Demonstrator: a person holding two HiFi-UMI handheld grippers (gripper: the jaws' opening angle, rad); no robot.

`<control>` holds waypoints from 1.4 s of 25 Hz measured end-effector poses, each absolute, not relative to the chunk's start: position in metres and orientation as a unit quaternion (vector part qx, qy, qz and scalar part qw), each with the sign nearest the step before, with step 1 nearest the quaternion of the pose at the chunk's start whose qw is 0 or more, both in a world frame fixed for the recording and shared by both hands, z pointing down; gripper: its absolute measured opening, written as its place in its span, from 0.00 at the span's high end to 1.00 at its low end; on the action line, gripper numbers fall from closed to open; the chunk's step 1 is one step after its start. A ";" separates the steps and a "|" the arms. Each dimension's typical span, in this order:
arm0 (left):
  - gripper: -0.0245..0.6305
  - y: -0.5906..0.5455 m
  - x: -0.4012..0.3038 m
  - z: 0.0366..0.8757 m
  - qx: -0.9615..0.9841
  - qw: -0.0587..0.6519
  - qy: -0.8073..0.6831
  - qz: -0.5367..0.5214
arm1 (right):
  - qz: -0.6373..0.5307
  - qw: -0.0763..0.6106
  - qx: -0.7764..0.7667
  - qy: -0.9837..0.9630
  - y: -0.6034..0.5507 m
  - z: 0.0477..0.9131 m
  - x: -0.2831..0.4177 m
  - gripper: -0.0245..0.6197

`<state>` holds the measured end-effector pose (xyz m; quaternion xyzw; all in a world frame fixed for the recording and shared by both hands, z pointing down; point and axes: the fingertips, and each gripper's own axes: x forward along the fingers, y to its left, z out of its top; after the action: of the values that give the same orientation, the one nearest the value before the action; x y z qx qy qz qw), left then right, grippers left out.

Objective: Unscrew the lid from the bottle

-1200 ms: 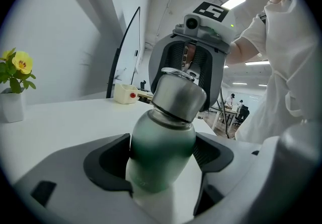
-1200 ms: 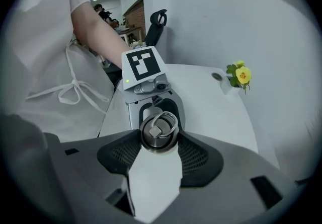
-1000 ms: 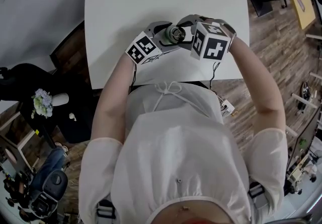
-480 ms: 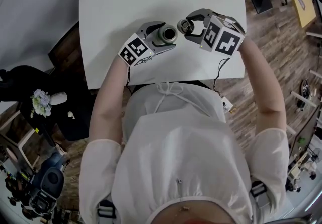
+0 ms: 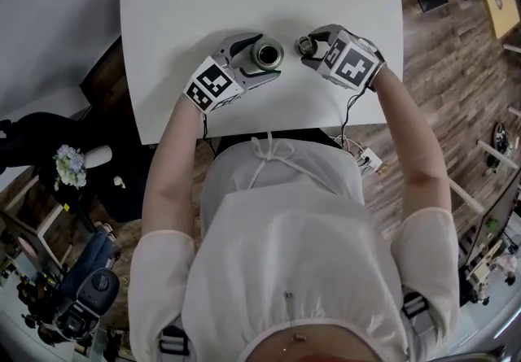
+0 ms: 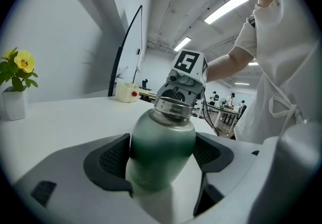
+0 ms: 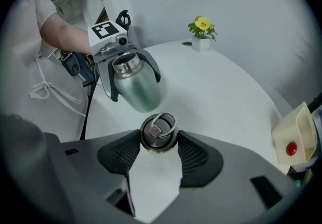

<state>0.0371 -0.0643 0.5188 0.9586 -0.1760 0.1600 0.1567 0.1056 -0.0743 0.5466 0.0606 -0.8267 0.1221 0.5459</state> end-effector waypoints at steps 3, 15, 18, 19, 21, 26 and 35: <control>0.36 -0.065 0.039 0.518 0.959 0.156 -0.176 0.159 | 0.137 0.554 0.066 -0.819 -0.069 0.565 0.113 0.58; 0.36 -0.065 0.038 0.518 0.959 0.159 -0.182 0.151 | 0.192 0.527 0.094 -0.823 -0.068 0.582 0.117 0.57; 0.36 -0.065 0.037 0.518 0.956 0.169 -0.187 0.150 | 0.194 0.525 0.122 -0.820 -0.069 0.582 0.121 0.51; 0.36 -0.064 0.036 0.517 0.955 0.172 -0.191 0.148 | 0.192 0.525 0.127 -0.819 -0.069 0.581 0.122 0.48; 0.36 -0.064 0.034 0.512 0.954 0.175 -0.200 0.141 | 0.189 0.522 0.132 -0.821 -0.065 0.577 0.124 0.44; 0.36 -0.059 0.013 0.490 0.947 0.171 -0.235 0.135 | 0.170 0.475 0.162 -0.848 -0.065 0.543 0.117 0.46; 0.36 -0.074 -0.030 0.376 0.933 0.086 -0.343 0.059 | 0.084 0.297 0.247 -0.918 -0.092 0.419 0.099 0.67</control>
<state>-0.0299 -0.0737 0.3758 0.9334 -0.3434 0.0592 0.0863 0.0987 -0.0918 0.4193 0.2470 -0.9185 0.0839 0.2973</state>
